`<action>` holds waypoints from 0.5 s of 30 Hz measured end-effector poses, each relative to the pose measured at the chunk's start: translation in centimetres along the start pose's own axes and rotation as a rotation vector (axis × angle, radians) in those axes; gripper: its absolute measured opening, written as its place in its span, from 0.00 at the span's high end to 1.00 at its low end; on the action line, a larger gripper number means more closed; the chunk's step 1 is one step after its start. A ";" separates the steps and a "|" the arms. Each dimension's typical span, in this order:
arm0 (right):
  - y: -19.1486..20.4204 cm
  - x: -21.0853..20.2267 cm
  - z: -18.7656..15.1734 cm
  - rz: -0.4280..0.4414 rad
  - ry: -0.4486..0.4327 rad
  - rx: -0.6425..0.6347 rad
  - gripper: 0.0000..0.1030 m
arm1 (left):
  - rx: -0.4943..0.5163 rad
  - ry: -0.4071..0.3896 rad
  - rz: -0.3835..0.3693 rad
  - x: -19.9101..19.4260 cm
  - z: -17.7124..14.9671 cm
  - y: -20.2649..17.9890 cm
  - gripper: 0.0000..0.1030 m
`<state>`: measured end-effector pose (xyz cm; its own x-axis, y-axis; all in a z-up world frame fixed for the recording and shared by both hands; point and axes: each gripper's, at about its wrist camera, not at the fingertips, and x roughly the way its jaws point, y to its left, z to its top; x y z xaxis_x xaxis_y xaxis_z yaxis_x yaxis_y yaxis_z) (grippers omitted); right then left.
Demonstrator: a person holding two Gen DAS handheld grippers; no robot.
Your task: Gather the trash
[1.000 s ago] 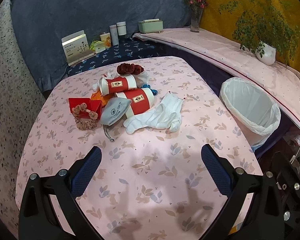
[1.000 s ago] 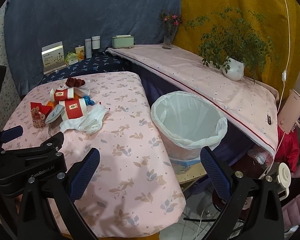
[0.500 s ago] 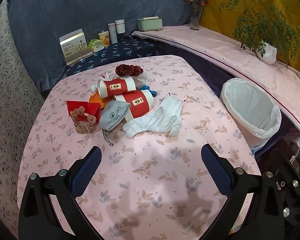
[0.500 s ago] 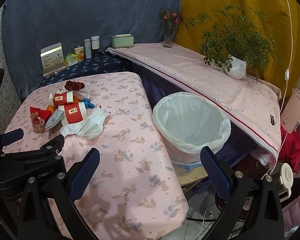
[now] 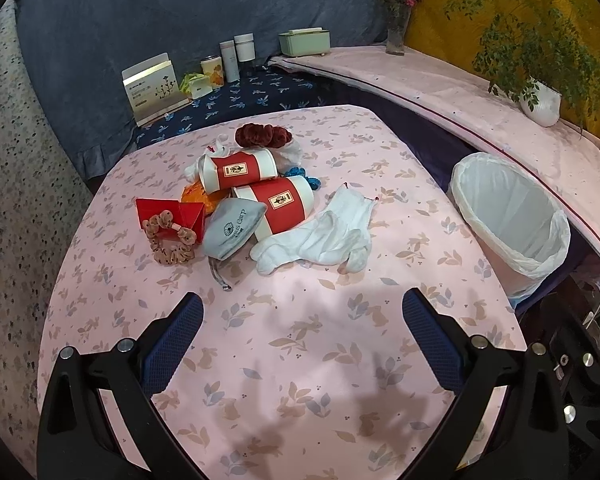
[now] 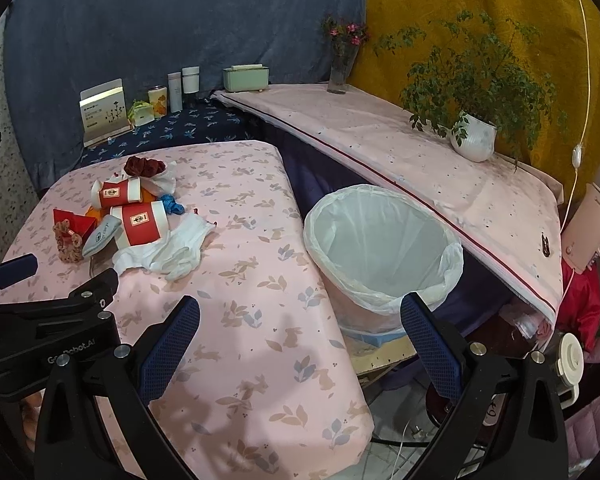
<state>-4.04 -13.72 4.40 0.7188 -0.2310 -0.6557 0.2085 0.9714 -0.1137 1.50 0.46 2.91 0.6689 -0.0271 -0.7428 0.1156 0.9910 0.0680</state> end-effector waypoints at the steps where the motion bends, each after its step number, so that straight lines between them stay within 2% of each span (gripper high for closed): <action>1: 0.1 0.0 0.0 -0.003 -0.003 -0.006 0.07 | -0.001 0.001 0.000 0.0 0.0 0.0 0.08; 6: 0.2 -0.3 -0.2 -0.010 -0.030 -0.006 0.07 | 0.005 0.002 0.007 -0.1 -0.2 0.1 0.08; 15: -0.1 -0.1 -0.2 0.015 -0.022 0.027 0.07 | 0.002 0.005 0.011 -0.1 -0.4 0.2 0.08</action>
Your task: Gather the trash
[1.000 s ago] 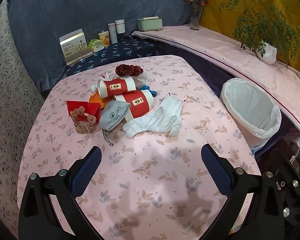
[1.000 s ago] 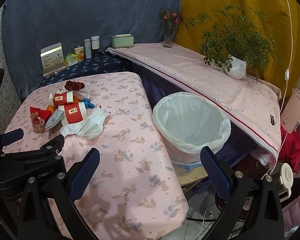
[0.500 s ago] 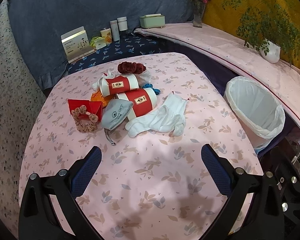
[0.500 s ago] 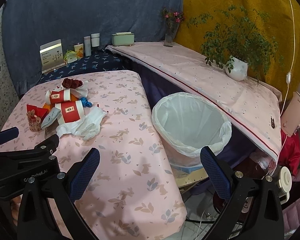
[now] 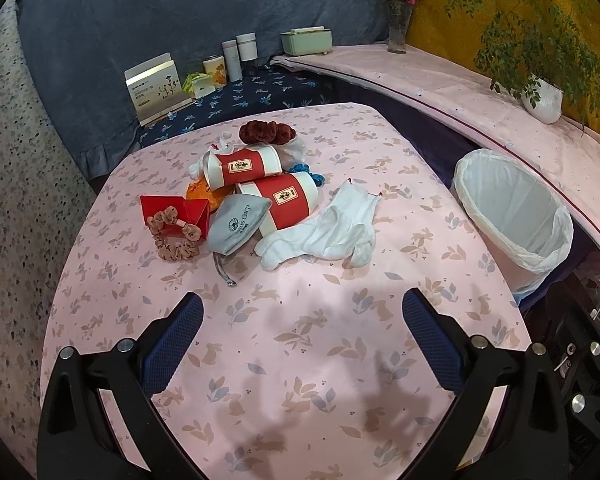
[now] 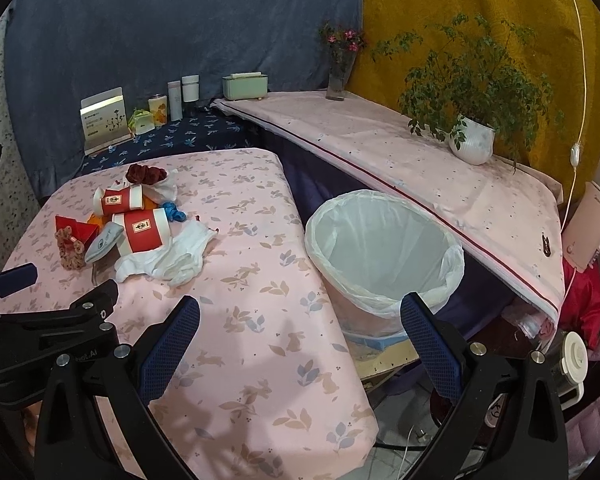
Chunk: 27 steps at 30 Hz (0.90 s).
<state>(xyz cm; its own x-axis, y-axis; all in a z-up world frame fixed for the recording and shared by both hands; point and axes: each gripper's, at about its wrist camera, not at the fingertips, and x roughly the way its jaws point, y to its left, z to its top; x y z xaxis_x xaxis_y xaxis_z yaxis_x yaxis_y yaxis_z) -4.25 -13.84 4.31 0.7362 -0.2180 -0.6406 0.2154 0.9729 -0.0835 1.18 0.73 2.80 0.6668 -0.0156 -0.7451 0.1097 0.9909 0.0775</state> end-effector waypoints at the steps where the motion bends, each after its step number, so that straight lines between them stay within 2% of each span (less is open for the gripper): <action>1: -0.1 0.1 0.0 0.007 0.005 0.006 0.07 | 0.000 0.002 0.000 0.0 0.0 0.0 0.08; 19: 0.1 0.5 -0.6 0.020 0.032 0.019 0.07 | -0.007 0.015 -0.007 0.7 -0.9 0.6 0.08; 27: 0.0 1.0 -0.2 0.064 0.025 0.069 0.07 | -0.064 0.007 -0.013 1.8 -0.9 3.1 0.08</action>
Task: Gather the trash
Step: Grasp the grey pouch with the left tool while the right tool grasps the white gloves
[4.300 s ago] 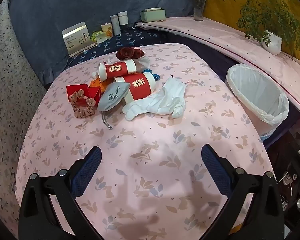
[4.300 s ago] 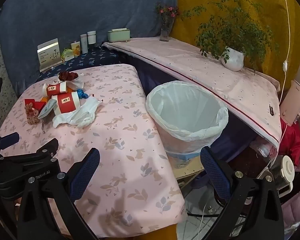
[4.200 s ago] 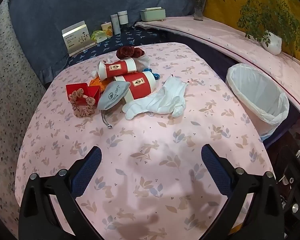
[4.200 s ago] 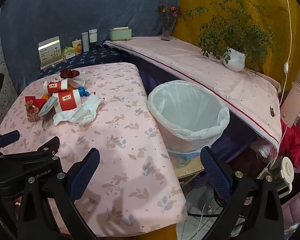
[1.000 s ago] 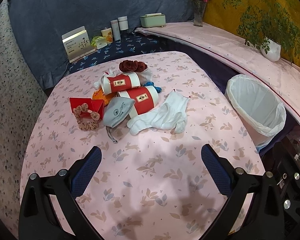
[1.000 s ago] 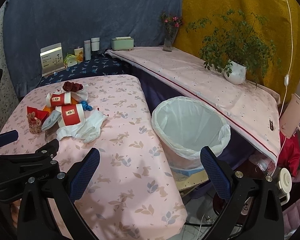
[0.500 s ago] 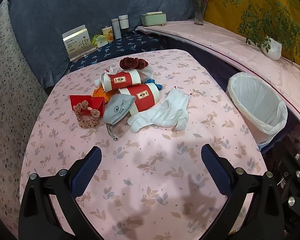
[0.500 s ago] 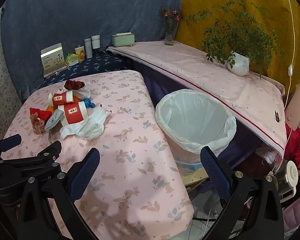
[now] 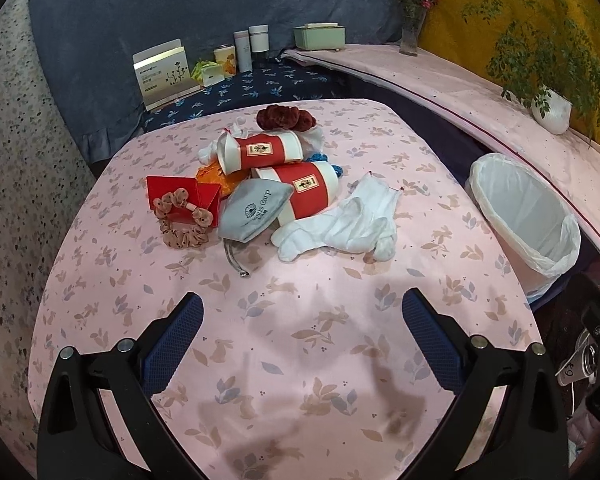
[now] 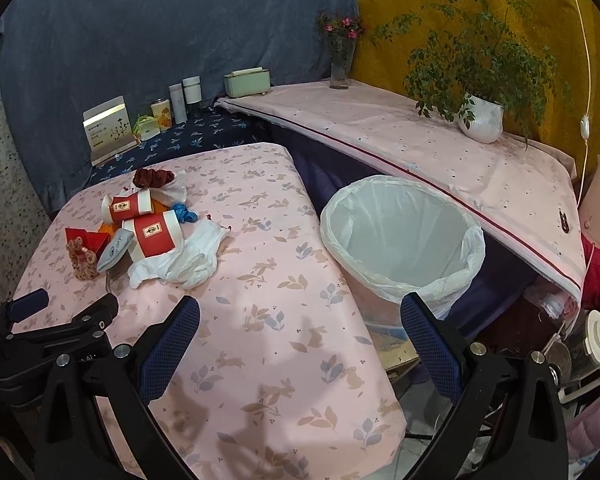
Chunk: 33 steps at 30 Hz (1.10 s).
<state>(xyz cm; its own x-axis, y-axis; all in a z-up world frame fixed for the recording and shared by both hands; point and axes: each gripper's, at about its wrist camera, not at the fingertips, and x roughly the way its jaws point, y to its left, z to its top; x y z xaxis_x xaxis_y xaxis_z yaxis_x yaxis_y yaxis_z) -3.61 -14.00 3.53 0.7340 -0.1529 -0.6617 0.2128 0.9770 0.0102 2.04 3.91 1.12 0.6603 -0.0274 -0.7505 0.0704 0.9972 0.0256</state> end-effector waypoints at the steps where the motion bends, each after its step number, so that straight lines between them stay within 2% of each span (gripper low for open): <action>1: 0.2 0.1 0.1 0.004 -0.001 0.001 0.07 | -0.012 0.002 0.004 0.2 0.0 0.5 0.08; 9: 2.7 2.2 1.1 0.045 -0.003 -0.007 0.07 | -0.053 0.043 0.046 2.9 0.6 4.0 0.07; 12: 4.0 3.3 1.4 0.054 0.000 -0.024 0.07 | -0.088 0.063 0.049 4.0 0.8 5.6 0.07; 16: 6.0 4.9 1.8 0.070 0.003 -0.048 0.07 | -0.108 0.050 0.027 5.0 1.3 7.0 0.07; 26: 8.9 9.9 2.2 0.074 0.058 -0.057 0.07 | -0.058 0.025 -0.025 8.5 3.7 6.9 0.08; 33: 9.5 12.7 2.6 0.069 0.090 -0.030 0.07 | -0.046 0.066 -0.050 11.2 4.6 6.3 0.08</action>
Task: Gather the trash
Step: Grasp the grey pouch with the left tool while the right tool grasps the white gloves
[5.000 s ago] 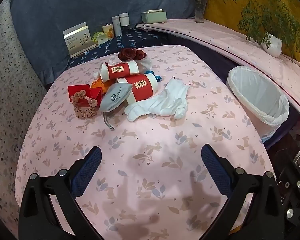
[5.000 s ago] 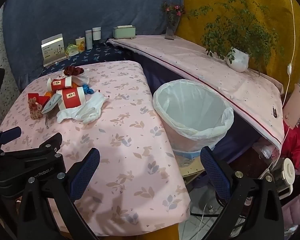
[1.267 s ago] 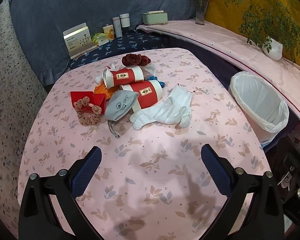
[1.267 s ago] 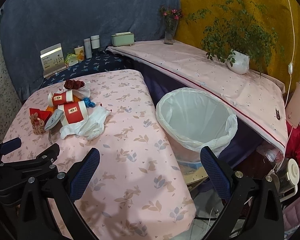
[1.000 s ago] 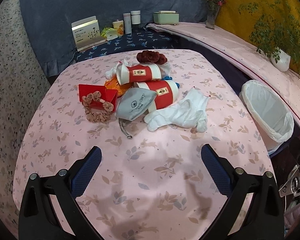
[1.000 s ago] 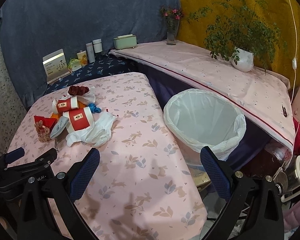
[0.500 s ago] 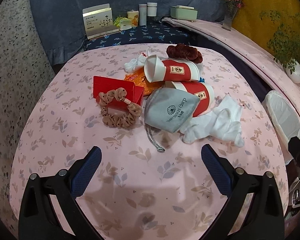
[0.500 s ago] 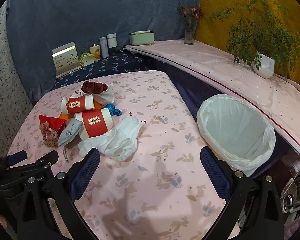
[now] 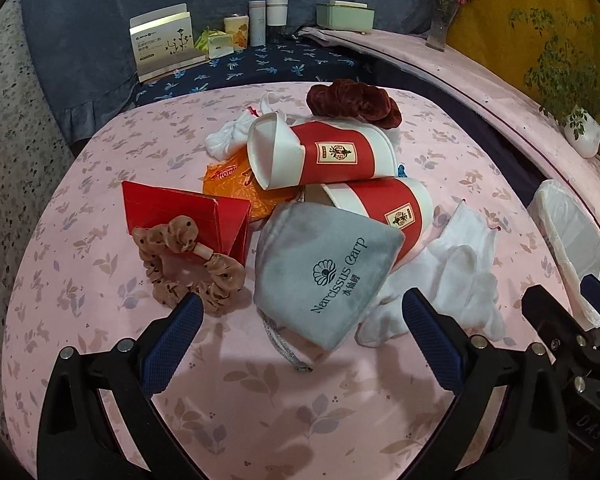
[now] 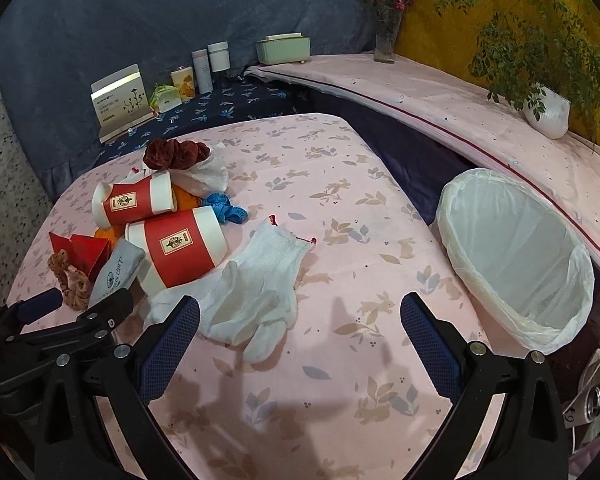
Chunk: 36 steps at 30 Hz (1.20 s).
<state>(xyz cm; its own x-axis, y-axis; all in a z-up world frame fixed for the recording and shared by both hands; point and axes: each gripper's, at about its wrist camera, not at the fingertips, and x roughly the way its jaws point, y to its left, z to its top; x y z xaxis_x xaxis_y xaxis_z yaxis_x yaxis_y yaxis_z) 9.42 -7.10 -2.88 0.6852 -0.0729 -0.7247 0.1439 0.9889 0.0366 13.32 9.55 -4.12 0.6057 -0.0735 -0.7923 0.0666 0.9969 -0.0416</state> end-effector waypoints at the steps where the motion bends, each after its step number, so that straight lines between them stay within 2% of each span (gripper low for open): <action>1: 0.1 0.3 0.1 -0.003 0.003 0.002 0.07 | 0.003 0.003 0.001 0.3 0.1 -0.1 0.11; 6: 0.3 1.9 0.3 0.000 0.024 0.013 0.08 | 0.005 0.035 -0.013 1.7 0.4 0.0 0.16; 9: 0.5 3.0 0.3 0.013 0.051 0.018 0.16 | 0.003 0.052 -0.036 2.3 0.5 0.1 0.26; 11: 0.7 3.7 0.2 0.027 0.068 0.019 0.19 | -0.003 0.072 -0.054 2.7 0.6 0.4 0.37; 13: 1.1 4.3 0.1 0.033 0.079 0.011 0.22 | -0.014 0.086 -0.074 3.0 0.6 0.8 0.42; 14: 1.4 4.4 0.0 0.036 0.083 0.005 0.24 | -0.019 0.087 -0.082 3.0 0.6 0.9 0.47; 15: 1.6 4.7 -0.1 0.041 0.088 0.000 0.28 | -0.022 0.088 -0.088 3.0 0.6 1.0 0.51; 17: 2.1 5.2 -0.3 0.051 0.102 -0.011 0.34 | -0.027 0.095 -0.108 3.1 0.7 1.2 0.67; 22: 2.9 6.0 -0.6 0.076 0.127 -0.016 0.54 | -0.023 0.117 -0.146 3.1 0.7 1.1 0.88; 23: 3.0 6.1 -0.6 0.081 0.129 -0.012 0.56 | -0.020 0.118 -0.148 3.0 0.7 1.0 0.90; 25: 3.1 6.1 -0.8 0.095 0.131 -0.004 0.71 | -0.014 0.120 -0.149 2.7 0.8 0.9 0.93; 28: 3.2 5.8 -1.0 0.119 0.128 0.004 0.83 | -0.004 0.116 -0.151 2.0 0.7 0.5 0.95; 36: 1.7 2.4 -0.1 0.132 0.047 0.014 0.86 | -0.022 0.063 -0.173 -1.1 0.4 0.3 0.96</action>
<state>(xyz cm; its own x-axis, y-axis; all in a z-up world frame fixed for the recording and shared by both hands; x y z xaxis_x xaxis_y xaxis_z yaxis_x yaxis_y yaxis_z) 11.17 -5.62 -4.64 0.6646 0.0646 -0.7444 0.0645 0.9876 0.1433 12.98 9.88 -3.04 0.5355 -0.2428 -0.8089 0.1479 0.9699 -0.1933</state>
